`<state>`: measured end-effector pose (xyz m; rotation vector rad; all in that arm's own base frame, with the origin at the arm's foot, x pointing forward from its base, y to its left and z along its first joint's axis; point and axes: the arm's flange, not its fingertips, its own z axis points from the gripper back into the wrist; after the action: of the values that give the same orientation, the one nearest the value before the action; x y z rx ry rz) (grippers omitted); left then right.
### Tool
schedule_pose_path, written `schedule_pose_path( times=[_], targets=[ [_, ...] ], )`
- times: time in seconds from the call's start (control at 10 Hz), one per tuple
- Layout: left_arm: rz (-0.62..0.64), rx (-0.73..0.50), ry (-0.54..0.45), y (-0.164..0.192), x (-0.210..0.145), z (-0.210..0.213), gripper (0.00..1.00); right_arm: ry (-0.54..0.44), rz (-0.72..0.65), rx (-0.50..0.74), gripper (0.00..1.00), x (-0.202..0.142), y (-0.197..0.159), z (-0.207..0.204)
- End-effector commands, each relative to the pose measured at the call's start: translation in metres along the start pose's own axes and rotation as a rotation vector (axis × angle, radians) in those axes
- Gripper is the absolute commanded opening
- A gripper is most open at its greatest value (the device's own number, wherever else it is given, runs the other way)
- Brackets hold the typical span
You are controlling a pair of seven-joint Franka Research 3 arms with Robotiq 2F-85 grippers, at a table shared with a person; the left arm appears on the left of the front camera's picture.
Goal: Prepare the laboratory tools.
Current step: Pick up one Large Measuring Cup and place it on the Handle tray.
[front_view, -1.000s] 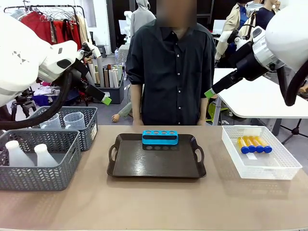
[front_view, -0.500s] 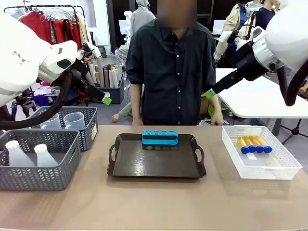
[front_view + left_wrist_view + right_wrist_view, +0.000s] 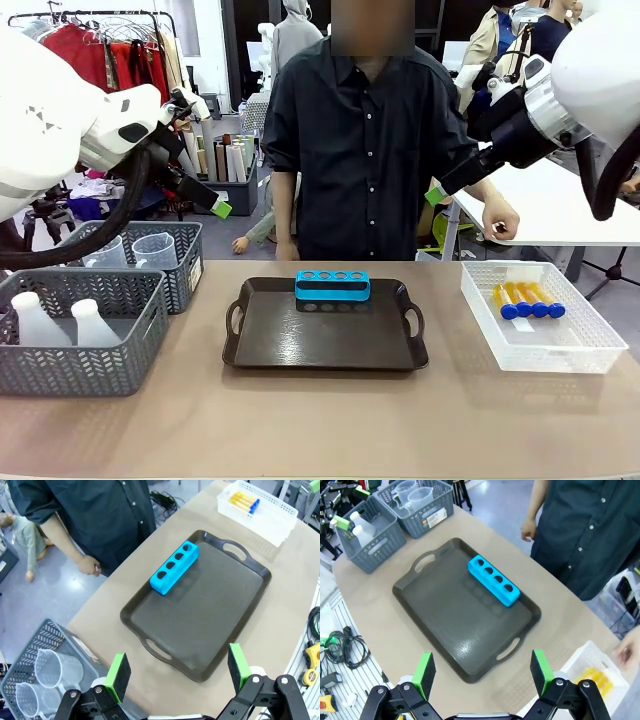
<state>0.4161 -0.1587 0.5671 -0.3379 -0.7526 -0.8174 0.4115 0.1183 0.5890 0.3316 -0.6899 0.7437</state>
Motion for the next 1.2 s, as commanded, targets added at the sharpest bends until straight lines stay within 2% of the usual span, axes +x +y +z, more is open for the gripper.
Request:
schedule_pose_path(
  times=[0.0,0.1,0.2,0.4,0.7,0.9,1.0,1.1],
  targets=[
    [0.045,0.063,0.068,0.007,0.005,0.009,1.0,-0.004,-0.008,0.009,1.0,0.001,0.0,0.0],
    [0.126,0.142,0.133,0.035,0.013,0.013,1.0,-0.004,-0.008,0.009,1.0,0.001,0.0,0.0],
    [0.102,0.237,0.164,0.051,0.015,0.013,1.0,-0.004,-0.008,0.009,1.0,0.001,0.0,0.0],
    [0.209,0.276,0.229,0.093,0.014,0.02,1.0,-0.004,-0.008,0.009,1.0,0.001,0.0,0.0],
    [0.379,0.348,0.365,0.157,-0.009,0.012,1.0,-0.004,-0.008,0.009,1.0,0.001,0.0,0.0],
    [0.451,0.366,0.419,0.177,-0.021,0.006,1.0,-0.004,-0.008,0.009,1.0,0.001,0.0,0.0],
    [0.44,0.345,0.404,0.176,-0.02,0.003,1.0,-0.004,-0.008,0.009,1.0,0.001,0.0,0.0],
    [0.414,0.355,0.39,0.179,-0.034,0.007,1.0,-0.004,-0.008,0.009,1.0,0.001,0.0,0.0]
  ],
)
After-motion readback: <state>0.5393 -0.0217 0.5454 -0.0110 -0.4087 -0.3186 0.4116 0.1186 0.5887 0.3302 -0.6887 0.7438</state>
